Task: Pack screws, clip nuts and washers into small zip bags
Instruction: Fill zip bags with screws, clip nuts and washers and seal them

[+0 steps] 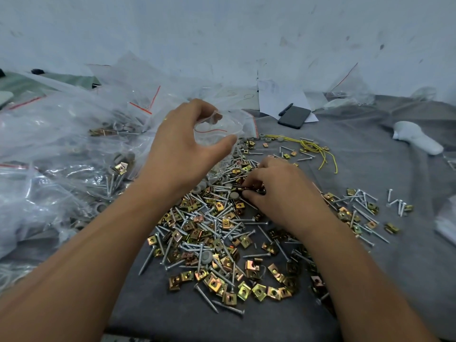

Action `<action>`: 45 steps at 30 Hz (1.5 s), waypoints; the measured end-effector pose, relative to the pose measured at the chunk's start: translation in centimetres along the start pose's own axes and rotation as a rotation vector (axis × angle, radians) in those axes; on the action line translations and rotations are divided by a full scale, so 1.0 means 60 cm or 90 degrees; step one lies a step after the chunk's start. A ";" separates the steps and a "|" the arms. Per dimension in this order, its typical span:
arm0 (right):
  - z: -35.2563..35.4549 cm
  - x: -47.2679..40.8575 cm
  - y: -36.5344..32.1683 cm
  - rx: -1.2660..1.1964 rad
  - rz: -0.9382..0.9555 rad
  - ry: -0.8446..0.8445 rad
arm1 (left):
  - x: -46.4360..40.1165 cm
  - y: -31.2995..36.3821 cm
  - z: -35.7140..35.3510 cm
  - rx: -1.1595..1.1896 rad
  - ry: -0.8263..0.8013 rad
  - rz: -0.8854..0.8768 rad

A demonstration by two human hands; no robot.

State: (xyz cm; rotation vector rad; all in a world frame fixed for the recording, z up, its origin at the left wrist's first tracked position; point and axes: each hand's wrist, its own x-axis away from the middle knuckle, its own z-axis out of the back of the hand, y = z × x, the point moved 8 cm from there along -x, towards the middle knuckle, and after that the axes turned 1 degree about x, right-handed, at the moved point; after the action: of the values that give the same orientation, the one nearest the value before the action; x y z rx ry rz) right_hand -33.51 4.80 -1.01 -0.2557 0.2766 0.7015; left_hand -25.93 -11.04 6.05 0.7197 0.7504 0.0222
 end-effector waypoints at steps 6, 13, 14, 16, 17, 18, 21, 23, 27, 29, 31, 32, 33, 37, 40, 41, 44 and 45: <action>0.014 0.002 0.041 -0.341 -0.040 0.043 | -0.001 -0.002 0.000 -0.005 -0.008 0.008; 0.060 0.016 0.045 -0.801 -0.034 0.101 | 0.000 -0.001 -0.002 -0.002 -0.023 0.010; 0.068 0.017 0.042 -0.835 -0.020 0.107 | 0.000 0.000 -0.003 -0.002 -0.029 0.009; 0.078 0.020 0.035 -0.887 -0.004 0.113 | 0.001 0.001 -0.005 0.000 -0.037 0.009; 0.081 0.022 0.032 -0.910 -0.001 0.114 | 0.001 0.001 -0.006 0.000 -0.038 0.010; 0.083 0.023 0.029 -0.932 0.002 0.114 | 0.001 0.002 -0.006 0.002 -0.039 0.010; 0.086 0.023 0.023 -0.981 0.011 0.112 | 0.002 0.001 -0.008 0.002 -0.044 0.007; 0.086 0.022 0.020 -1.015 0.016 0.105 | 0.003 0.000 -0.008 -0.003 -0.046 0.006; 0.084 0.020 0.013 -1.056 0.007 0.097 | 0.003 0.000 -0.010 -0.003 -0.053 0.006; 0.082 0.019 0.012 -1.068 -0.001 0.086 | 0.005 0.003 -0.012 -0.002 -0.058 0.005; 0.079 0.019 0.011 -1.082 -0.013 0.072 | 0.006 0.007 -0.014 -0.003 -0.063 -0.004; 0.078 0.019 0.011 -1.093 -0.020 0.065 | 0.007 0.010 -0.016 -0.004 -0.067 -0.008; 0.076 0.018 0.011 -1.108 -0.025 0.057 | 0.008 0.013 -0.017 -0.006 -0.071 -0.011; 0.073 0.019 0.007 -1.172 -0.026 0.018 | 0.010 0.019 -0.021 -0.016 -0.086 -0.019; 0.072 0.019 0.006 -1.202 -0.027 0.004 | 0.010 0.019 -0.023 -0.023 -0.088 -0.024; 0.072 0.019 0.006 -1.207 -0.033 0.007 | 0.010 0.019 -0.023 -0.026 -0.087 -0.025; 0.073 0.020 0.008 -1.227 -0.049 0.024 | 0.009 0.017 -0.024 -0.029 -0.083 -0.028; 0.073 0.021 0.008 -1.239 -0.051 0.024 | 0.009 0.016 -0.024 -0.029 -0.082 -0.029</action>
State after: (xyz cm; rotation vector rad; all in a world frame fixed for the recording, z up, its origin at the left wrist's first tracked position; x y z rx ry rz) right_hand -32.18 7.29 2.62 -2.1050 -0.4899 0.6745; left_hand -26.20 -9.31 5.57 0.6534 0.6410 -0.0479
